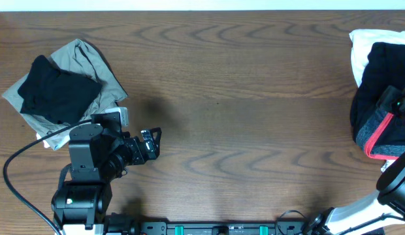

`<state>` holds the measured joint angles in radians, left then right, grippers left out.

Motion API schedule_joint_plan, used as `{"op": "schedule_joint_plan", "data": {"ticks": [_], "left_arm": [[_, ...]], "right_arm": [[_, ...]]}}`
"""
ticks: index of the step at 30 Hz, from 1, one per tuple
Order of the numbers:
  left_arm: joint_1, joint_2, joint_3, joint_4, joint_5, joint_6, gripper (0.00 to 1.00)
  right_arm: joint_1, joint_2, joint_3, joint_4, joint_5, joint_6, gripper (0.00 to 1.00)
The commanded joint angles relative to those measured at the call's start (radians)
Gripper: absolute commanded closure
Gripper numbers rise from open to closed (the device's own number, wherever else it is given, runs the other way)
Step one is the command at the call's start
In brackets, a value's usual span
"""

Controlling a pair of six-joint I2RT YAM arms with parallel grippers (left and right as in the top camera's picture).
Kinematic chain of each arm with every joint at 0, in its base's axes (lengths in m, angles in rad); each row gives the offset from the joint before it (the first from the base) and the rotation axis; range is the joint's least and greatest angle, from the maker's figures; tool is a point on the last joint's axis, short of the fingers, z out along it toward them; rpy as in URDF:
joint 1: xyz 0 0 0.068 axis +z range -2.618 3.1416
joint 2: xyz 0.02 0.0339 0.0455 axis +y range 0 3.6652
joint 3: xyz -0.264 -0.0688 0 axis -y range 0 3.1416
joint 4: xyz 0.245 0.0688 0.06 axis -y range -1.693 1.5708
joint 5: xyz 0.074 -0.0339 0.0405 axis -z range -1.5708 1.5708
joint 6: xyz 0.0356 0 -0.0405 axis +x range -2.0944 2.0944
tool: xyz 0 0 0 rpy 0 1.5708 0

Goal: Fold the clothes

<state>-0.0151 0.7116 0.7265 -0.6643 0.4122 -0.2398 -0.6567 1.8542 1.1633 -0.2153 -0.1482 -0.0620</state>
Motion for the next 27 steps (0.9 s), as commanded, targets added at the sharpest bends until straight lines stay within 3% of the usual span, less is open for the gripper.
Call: {"op": "schedule_joint_plan", "data": {"ticks": [1, 9, 18, 27], "left_arm": [[-0.003, 0.000, 0.018, 0.004, -0.005, -0.005, 0.02], [-0.003, 0.000, 0.018, 0.012, -0.005, -0.005, 0.02], [-0.003, 0.000, 0.018, 0.011, -0.005, -0.005, 0.02], [-0.003, 0.000, 0.018, 0.011, -0.005, -0.005, 0.02]], "right_arm": [[0.010, -0.072, 0.013, 0.011, -0.018, 0.013, 0.41], [0.010, -0.087, 0.013, -0.009, -0.040, 0.013, 0.39], [0.009, -0.077, 0.013, 0.047, 0.040, 0.000, 0.27], [0.009, -0.009, 0.013, 0.050, 0.035, -0.011, 0.27]]}}
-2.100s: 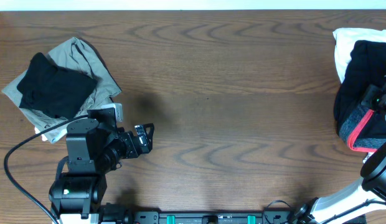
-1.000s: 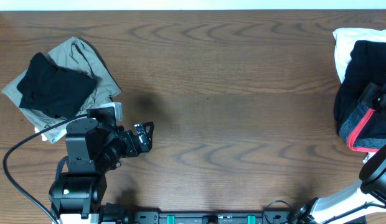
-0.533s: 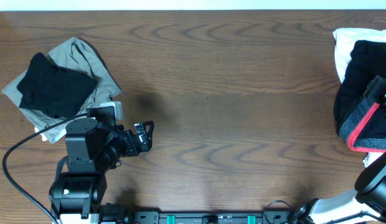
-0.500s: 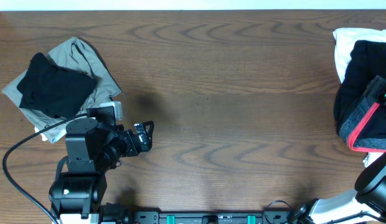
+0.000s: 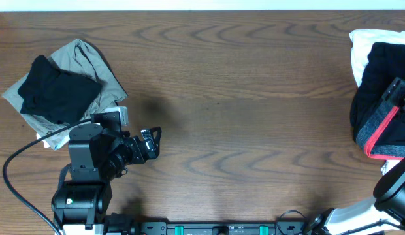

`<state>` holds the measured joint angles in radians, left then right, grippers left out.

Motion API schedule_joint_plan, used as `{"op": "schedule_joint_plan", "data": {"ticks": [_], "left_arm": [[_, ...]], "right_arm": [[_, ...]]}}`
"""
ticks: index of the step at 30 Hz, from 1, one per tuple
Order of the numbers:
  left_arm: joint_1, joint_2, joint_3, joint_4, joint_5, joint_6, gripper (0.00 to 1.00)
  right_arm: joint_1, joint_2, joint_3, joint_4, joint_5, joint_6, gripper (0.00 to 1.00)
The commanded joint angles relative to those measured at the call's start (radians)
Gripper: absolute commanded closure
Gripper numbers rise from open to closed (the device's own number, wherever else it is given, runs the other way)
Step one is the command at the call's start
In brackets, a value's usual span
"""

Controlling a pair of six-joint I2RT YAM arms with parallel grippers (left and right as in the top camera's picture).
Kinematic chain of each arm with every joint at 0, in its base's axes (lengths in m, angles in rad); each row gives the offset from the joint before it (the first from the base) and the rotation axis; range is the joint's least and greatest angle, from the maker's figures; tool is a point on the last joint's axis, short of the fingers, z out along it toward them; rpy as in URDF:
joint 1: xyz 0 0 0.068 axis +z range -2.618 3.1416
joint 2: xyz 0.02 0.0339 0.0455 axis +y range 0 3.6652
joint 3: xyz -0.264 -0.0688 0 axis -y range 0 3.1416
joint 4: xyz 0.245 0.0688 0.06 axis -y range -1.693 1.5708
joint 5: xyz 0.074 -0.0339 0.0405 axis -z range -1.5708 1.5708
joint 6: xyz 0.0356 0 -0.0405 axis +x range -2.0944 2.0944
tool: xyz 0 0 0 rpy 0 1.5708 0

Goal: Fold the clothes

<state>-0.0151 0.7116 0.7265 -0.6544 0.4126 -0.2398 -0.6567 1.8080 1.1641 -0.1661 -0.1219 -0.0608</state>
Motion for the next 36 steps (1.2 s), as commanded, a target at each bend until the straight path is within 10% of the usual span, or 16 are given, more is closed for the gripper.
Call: {"op": "schedule_joint_plan", "data": {"ticks": [1, 13, 24, 36], "left_arm": [[-0.003, 0.000, 0.018, 0.001, -0.005, -0.005, 0.02], [-0.003, 0.000, 0.018, 0.002, -0.005, -0.005, 0.02], [-0.003, 0.000, 0.018, 0.002, -0.005, -0.005, 0.02], [-0.003, 0.000, 0.018, 0.002, -0.005, -0.005, 0.02]], "right_arm": [[0.009, 0.045, 0.012, 0.002, 0.006, -0.012, 0.27], [0.010, 0.095, 0.012, 0.006, -0.018, -0.015, 0.33], [0.010, 0.095, 0.012, -0.003, -0.044, -0.015, 0.70], [0.010, 0.095, 0.012, -0.018, -0.044, -0.014, 0.77]]}}
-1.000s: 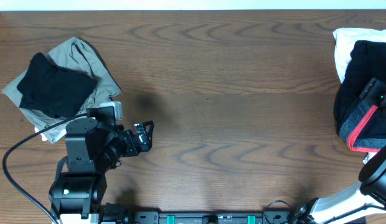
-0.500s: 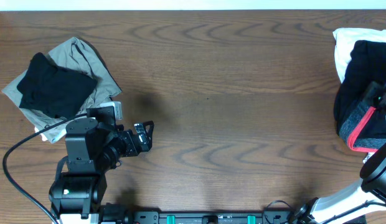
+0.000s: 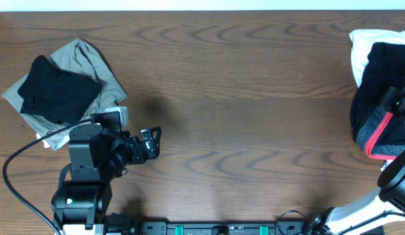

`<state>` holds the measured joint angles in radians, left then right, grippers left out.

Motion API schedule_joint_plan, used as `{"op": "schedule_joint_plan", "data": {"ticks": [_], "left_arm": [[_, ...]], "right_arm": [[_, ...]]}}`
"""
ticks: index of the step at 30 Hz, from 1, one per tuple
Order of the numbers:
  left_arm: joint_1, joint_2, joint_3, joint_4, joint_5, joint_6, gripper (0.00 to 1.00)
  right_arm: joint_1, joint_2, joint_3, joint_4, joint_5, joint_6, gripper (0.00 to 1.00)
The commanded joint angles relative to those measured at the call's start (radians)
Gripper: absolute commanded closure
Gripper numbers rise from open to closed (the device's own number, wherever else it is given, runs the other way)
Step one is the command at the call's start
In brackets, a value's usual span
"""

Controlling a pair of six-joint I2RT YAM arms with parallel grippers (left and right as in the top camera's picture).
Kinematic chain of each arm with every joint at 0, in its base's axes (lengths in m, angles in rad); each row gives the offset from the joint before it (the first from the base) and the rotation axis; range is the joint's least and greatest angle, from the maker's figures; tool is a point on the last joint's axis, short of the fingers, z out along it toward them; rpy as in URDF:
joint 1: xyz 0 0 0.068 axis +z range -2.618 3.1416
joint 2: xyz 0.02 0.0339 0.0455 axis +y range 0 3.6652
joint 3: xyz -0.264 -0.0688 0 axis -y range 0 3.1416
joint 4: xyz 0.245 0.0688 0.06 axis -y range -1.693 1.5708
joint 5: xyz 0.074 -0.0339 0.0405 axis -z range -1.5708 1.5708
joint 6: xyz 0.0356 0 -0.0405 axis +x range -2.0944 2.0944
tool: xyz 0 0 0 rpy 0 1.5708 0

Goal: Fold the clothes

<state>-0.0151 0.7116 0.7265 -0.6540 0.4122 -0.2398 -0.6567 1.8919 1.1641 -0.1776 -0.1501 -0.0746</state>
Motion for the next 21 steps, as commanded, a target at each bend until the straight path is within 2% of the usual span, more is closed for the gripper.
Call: {"op": "schedule_joint_plan", "data": {"ticks": [1, 3, 5, 9, 14, 21], "left_arm": [[-0.003, 0.000, 0.018, 0.002, -0.005, -0.005, 0.02], [-0.003, 0.000, 0.018, 0.002, -0.005, -0.005, 0.02], [-0.003, 0.000, 0.018, 0.002, -0.005, -0.005, 0.02], [-0.003, 0.000, 0.018, 0.004, -0.005, -0.005, 0.02], [-0.003, 0.000, 0.018, 0.004, -0.005, -0.005, 0.02], [-0.003, 0.000, 0.018, 0.004, -0.005, -0.005, 0.02]], "right_arm": [[0.010, 0.010, 0.012, -0.009, -0.016, 0.000, 0.81], [0.010, 0.003, 0.013, -0.016, -0.014, 0.011, 0.91], [0.010, -0.008, 0.013, -0.018, -0.014, 0.023, 0.95], [0.010, -0.046, 0.013, -0.023, -0.014, 0.037, 0.96], [0.010, -0.114, 0.013, -0.040, -0.012, 0.045, 0.91], [0.010, -0.208, 0.013, -0.089, -0.012, 0.079, 0.92]]}}
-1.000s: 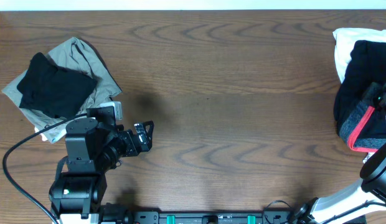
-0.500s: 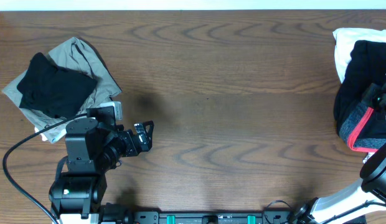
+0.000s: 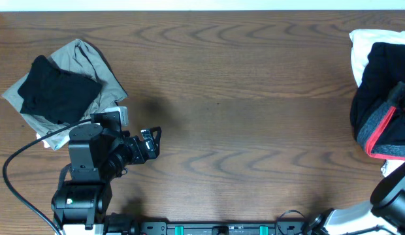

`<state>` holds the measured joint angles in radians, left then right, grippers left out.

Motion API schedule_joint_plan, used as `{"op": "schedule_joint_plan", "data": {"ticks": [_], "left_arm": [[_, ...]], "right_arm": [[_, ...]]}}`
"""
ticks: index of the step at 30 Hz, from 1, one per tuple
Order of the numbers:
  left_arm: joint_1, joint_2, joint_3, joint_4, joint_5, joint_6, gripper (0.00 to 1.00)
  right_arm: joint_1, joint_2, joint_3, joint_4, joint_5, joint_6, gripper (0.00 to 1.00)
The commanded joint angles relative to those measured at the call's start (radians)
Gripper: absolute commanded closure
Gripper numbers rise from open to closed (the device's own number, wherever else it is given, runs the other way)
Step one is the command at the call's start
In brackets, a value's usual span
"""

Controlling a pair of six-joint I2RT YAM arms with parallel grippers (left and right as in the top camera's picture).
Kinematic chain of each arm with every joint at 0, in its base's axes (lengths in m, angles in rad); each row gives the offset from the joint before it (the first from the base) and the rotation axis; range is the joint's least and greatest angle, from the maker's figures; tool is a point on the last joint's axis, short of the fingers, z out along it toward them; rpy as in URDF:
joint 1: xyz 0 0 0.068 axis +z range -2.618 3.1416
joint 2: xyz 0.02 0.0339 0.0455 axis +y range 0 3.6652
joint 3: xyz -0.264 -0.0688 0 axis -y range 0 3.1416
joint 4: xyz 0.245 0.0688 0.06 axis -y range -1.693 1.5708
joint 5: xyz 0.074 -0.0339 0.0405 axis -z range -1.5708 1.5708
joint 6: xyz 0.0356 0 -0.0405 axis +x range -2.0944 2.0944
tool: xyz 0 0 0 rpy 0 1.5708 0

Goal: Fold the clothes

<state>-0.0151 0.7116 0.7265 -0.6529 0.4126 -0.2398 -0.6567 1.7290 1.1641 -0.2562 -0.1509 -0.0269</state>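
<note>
A pile of clothes (image 3: 379,98) lies at the right table edge: a dark garment with a red-trimmed grey hem (image 3: 379,130) over a white one (image 3: 362,46). My right gripper (image 3: 404,98) is on this pile at the frame's edge. The red hem is drawn up toward it, so it seems shut on the dark garment, though its fingers are mostly hidden. At the far left, a folded black garment (image 3: 59,91) rests on a grey one (image 3: 91,62). My left gripper (image 3: 153,141) hovers low near the front left, holding nothing; its jaws' spacing is unclear.
The left arm's base (image 3: 81,189) and a black cable (image 3: 19,163) occupy the front left corner. The brown wooden table (image 3: 242,98) stretches between the two piles. The right arm's white link (image 3: 359,212) enters from the front right.
My right gripper has shifted slightly right, toward the frame edge, and the red-trimmed hem stands higher and steeper than before. The left arm and the left pile are unchanged.
My right gripper stayed on the dark garment at the right pile throughout. The red hem lay low, then was drawn up, then lay low again, and now is drawn up once more. The left arm never moved.
</note>
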Motion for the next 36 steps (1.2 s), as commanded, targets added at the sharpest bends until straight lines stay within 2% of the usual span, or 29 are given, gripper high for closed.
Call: {"op": "schedule_joint_plan", "data": {"ticks": [1, 6, 12, 17, 20, 26, 27, 30, 33, 36], "left_arm": [[-0.003, 0.000, 0.018, 0.003, -0.005, -0.005, 0.02], [-0.003, 0.000, 0.018, 0.003, -0.005, -0.005, 0.02], [-0.003, 0.000, 0.018, 0.003, -0.005, -0.005, 0.02], [-0.003, 0.000, 0.018, 0.003, -0.005, -0.005, 0.02], [-0.003, 0.000, 0.018, 0.003, -0.005, -0.005, 0.02], [-0.003, 0.000, 0.018, 0.003, -0.005, -0.005, 0.02], [-0.003, 0.000, 0.018, 0.003, -0.005, -0.005, 0.02], [-0.003, 0.000, 0.018, 0.003, -0.005, -0.005, 0.02], [-0.003, 0.000, 0.018, 0.003, -0.005, -0.005, 0.02], [-0.003, 0.000, 0.018, 0.003, -0.005, -0.005, 0.02]], "right_arm": [[0.011, -0.053, 0.013, -0.024, -0.011, 0.031, 0.93], [0.027, -0.071, 0.013, -0.087, -0.011, 0.031, 0.91], [0.056, -0.071, 0.012, -0.135, -0.011, 0.030, 0.84], [0.058, -0.071, 0.012, -0.147, -0.010, 0.030, 0.85], [0.058, -0.071, 0.012, -0.156, -0.010, 0.030, 0.80], [0.058, -0.071, 0.012, -0.156, -0.003, 0.030, 0.82], [0.058, -0.071, 0.012, -0.154, -0.002, 0.030, 0.81], [0.058, -0.071, 0.012, -0.122, 0.056, 0.030, 0.61], [0.055, -0.068, 0.012, -0.076, 0.101, 0.026, 0.57], [0.053, -0.046, 0.012, -0.037, 0.090, -0.001, 0.58]]}}
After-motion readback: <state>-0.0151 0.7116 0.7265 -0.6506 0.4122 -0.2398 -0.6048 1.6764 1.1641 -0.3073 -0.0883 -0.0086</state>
